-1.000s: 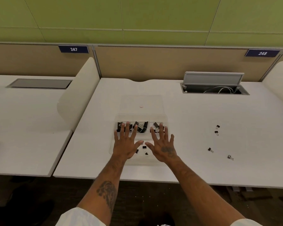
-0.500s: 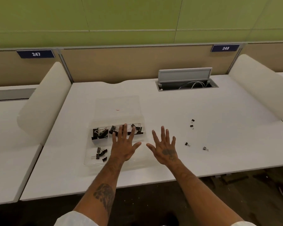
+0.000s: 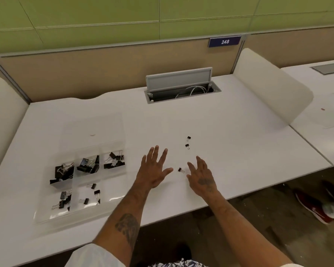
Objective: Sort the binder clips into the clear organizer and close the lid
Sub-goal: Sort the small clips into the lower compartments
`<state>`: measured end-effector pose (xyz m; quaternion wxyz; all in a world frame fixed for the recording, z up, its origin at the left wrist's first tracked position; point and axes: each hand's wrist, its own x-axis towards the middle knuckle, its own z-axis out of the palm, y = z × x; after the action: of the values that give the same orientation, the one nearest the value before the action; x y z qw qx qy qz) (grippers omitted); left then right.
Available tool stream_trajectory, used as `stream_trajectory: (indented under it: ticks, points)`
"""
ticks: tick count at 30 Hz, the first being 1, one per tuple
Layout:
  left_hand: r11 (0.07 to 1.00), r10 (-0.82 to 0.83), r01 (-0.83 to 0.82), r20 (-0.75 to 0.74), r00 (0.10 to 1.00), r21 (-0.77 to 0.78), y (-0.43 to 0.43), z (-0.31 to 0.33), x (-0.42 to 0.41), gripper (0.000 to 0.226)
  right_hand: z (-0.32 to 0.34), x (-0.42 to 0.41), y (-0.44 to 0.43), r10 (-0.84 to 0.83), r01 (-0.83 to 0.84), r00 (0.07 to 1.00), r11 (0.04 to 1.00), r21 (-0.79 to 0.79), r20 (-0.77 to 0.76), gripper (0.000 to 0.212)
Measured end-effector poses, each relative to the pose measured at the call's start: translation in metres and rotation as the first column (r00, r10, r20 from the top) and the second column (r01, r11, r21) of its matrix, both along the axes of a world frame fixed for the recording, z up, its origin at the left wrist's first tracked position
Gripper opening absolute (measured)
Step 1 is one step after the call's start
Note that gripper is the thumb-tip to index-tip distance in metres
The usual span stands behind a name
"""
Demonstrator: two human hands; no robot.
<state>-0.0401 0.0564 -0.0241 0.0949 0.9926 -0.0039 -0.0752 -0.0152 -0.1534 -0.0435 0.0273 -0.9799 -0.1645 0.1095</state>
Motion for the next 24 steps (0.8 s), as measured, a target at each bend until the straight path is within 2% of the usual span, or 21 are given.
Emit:
stream_trajectory:
  ticks: [7,12,17,20,24]
  points:
    - [0.994,-0.109,0.108,-0.121,0.987,-0.019,-0.049,-0.008,0.022,0.076,-0.011,0.014,-0.047,0.037,-0.032,0.998,0.996,0.078,-0.059,0.041]
    - [0.994,-0.112,0.110,-0.153,0.982,-0.023,-0.062,-0.016,0.030,0.054,-0.013,0.029,-0.052,0.085,-0.077,0.994,0.992,0.101,-0.073,0.027]
    - [0.995,-0.100,0.097,-0.155,0.983,-0.029,-0.066,-0.018,0.037,0.041,-0.017,0.033,-0.054,0.052,-0.039,0.996,0.986,0.159,-0.077,0.021]
    - [0.994,-0.108,0.106,-0.147,0.983,-0.017,-0.068,-0.021,0.040,0.037,-0.016,0.038,-0.054,-0.023,0.052,0.990,0.976,0.212,-0.138,0.015]
    - [0.992,-0.122,0.120,-0.114,0.986,-0.027,-0.071,-0.027,0.041,0.030,-0.014,0.042,-0.056,-0.090,0.166,0.970,0.925,0.342,-0.226,0.033]
